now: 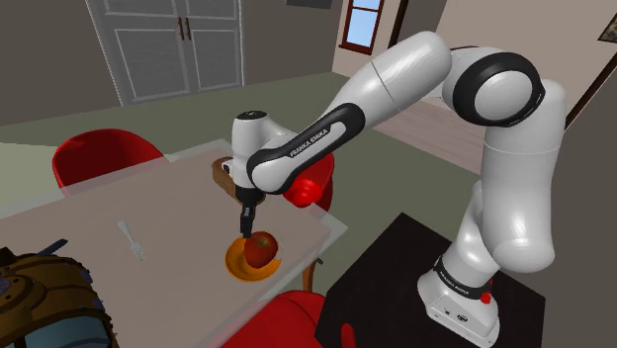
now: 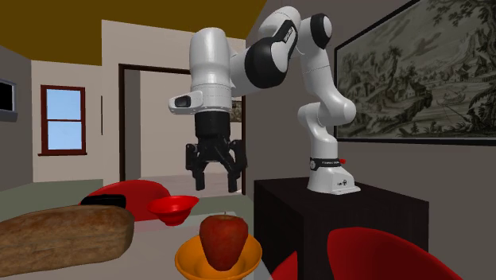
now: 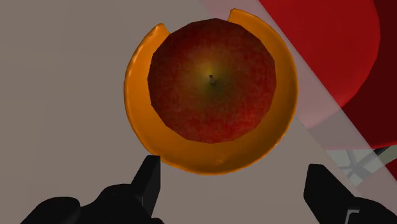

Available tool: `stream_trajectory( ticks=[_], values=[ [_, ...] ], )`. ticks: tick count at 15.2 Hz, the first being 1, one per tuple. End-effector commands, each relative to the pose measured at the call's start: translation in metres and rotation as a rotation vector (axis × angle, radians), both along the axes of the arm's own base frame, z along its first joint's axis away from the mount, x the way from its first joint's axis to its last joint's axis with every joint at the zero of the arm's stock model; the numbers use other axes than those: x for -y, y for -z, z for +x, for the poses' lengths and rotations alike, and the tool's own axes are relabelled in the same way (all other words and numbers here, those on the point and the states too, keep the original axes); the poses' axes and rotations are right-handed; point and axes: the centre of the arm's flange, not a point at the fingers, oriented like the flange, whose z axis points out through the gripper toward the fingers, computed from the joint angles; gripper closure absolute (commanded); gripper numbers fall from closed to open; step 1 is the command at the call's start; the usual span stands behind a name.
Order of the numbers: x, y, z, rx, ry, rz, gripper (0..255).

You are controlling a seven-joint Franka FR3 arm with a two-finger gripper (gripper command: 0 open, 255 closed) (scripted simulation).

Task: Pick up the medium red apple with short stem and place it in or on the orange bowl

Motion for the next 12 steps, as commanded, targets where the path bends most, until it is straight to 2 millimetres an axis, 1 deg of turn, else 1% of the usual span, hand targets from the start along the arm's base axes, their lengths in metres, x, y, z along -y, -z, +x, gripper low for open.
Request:
stream_trajectory(
  ticks=[1, 2, 5, 6, 12],
  values=[
    [0.0, 0.0, 0.0, 0.0, 0.0, 0.0, 0],
    [0.0, 0.0, 0.0, 0.0, 0.0, 0.0, 0],
    [0.003, -0.039, 0.001, 0.0, 0.0, 0.0, 0],
    [0.004, -0.05, 0.002, 0.0, 0.0, 0.0, 0],
    [0.004, -0.05, 0.002, 0.0, 0.0, 0.0, 0]
  ],
)
